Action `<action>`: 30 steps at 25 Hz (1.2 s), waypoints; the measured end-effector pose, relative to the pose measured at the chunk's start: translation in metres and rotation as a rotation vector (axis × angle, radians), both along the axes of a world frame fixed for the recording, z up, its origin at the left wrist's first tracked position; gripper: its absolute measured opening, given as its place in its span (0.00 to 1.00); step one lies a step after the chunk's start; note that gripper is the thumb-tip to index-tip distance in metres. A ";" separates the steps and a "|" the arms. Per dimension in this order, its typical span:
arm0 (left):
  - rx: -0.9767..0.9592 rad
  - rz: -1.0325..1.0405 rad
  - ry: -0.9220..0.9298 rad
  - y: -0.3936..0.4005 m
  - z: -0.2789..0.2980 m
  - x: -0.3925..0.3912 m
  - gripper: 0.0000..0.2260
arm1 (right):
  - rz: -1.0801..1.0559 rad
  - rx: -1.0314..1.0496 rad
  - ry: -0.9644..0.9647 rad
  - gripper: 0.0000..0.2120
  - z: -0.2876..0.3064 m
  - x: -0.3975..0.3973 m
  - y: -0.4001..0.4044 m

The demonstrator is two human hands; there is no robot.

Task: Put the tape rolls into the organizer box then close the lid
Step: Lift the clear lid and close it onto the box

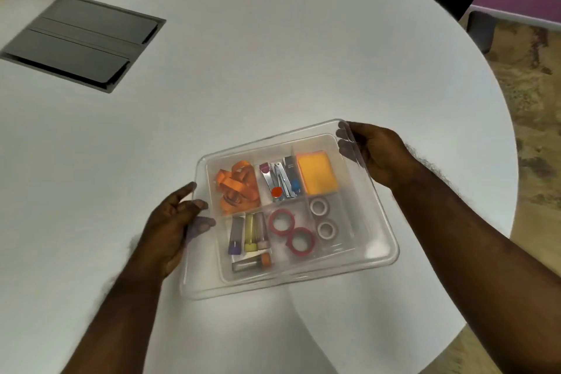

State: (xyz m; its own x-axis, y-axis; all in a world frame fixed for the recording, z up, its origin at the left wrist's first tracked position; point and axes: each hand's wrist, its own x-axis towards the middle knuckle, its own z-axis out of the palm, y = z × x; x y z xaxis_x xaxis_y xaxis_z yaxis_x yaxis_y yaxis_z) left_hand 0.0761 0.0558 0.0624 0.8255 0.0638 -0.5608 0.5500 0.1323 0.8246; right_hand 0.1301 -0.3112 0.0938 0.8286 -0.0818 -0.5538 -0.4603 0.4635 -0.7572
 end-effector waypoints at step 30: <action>0.273 0.026 0.217 -0.020 -0.038 0.006 0.05 | 0.130 -0.715 0.235 0.08 -0.066 0.031 0.003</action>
State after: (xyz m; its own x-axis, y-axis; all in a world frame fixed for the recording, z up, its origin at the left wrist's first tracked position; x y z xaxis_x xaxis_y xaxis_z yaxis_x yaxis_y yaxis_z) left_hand 0.0817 0.0355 0.0248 0.6849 0.2554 -0.6824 0.7158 -0.0607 0.6957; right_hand 0.1609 -0.3084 0.0278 0.7231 -0.3964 -0.5656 -0.6638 -0.1723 -0.7278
